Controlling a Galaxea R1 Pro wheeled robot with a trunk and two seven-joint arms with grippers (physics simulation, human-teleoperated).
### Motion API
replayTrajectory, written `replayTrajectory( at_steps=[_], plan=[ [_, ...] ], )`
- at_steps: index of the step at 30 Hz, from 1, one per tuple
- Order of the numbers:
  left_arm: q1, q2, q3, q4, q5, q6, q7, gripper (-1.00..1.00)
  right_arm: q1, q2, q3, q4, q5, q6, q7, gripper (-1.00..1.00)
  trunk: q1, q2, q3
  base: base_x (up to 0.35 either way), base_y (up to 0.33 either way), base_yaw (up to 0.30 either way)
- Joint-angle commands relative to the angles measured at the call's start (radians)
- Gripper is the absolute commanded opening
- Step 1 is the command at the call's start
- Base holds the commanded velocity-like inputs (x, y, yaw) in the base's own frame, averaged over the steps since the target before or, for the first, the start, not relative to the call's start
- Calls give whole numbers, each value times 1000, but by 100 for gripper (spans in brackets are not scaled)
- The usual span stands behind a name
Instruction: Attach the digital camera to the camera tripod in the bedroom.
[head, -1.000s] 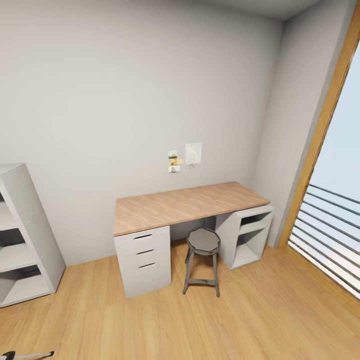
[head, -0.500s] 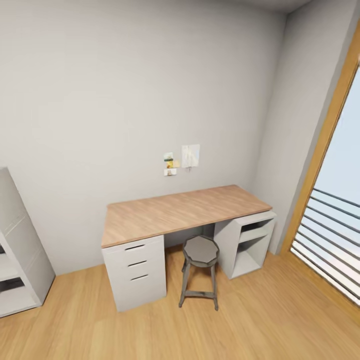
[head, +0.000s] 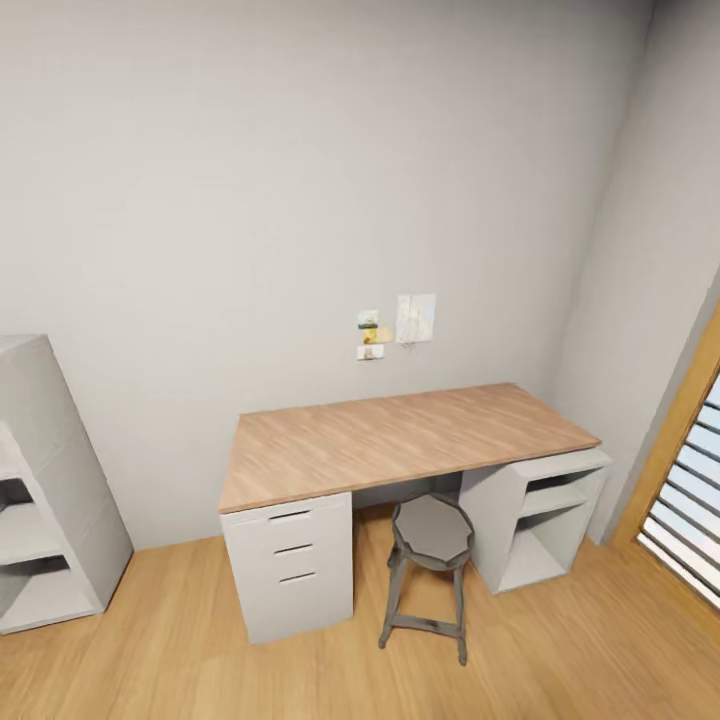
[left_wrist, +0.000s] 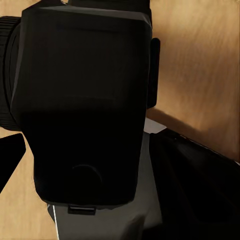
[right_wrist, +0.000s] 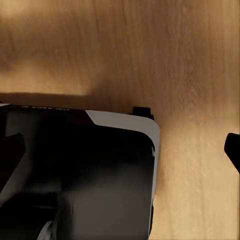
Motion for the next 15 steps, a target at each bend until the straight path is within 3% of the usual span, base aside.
replayTrajectory(
  at_steps=[1,9,15],
  plan=[
    [0,0,-9,0,4,-1,3,-100,-1,-1,-9,3,9,-5,2,100,1,-1,0,319,0,267],
    [0,0,-9,0,4,-3,3,-100,-1,-1,-9,3,9,-5,1,100,1,-1,0,319,0,268],
    [0,0,-9,0,4,-4,3,-100,-1,-1,-9,3,9,-5,-1,100,1,-1,0,57,0,268]
  ],
)
